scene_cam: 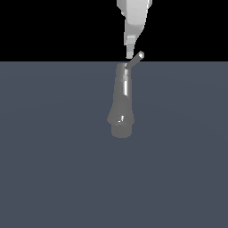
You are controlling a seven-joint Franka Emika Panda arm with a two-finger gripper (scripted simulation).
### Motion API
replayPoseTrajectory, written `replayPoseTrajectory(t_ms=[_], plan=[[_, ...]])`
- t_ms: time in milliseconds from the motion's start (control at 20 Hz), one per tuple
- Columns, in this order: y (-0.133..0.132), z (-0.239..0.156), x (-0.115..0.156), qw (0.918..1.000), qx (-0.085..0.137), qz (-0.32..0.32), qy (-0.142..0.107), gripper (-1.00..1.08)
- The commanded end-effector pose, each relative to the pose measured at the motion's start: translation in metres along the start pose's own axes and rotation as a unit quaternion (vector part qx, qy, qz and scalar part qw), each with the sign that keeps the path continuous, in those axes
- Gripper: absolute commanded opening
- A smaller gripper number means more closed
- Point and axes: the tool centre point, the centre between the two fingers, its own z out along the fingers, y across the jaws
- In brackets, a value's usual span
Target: Turn on the faucet by rotating a designated handle.
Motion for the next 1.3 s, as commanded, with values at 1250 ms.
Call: replayPoseTrajectory(t_ms=[1250], plan=[[-0.052,0.022,0.088,0.9998,-0.001,0.018,0.001,-1.00]])
